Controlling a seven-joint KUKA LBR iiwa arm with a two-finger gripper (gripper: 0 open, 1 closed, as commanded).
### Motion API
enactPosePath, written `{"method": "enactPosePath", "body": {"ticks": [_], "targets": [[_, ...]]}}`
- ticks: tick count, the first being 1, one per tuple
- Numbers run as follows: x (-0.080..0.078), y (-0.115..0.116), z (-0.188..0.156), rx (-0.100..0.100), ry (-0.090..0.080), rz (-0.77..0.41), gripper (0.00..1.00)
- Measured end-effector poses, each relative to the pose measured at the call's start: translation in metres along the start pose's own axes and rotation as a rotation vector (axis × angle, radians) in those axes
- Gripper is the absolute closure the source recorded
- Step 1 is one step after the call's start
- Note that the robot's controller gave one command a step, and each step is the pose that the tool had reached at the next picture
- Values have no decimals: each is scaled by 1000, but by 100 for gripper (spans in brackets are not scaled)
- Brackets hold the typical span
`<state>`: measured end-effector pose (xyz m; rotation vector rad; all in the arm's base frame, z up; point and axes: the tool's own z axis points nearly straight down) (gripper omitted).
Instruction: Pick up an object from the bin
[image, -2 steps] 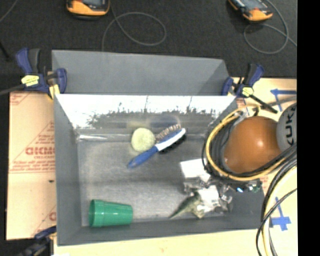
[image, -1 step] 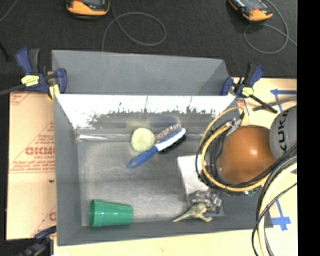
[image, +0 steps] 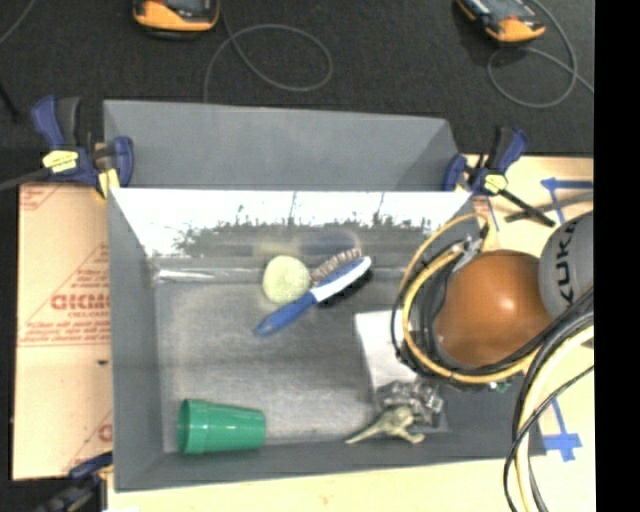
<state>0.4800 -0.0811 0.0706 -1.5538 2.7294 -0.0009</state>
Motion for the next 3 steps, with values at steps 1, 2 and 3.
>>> {"method": "enactPosePath", "body": {"ticks": [1, 2, 3], "targets": [[0, 1, -5, -4, 1, 0, 100], [0, 3, -27, -9, 2, 2, 100], [0, 2, -52, -6, 1, 2, 100]]}}
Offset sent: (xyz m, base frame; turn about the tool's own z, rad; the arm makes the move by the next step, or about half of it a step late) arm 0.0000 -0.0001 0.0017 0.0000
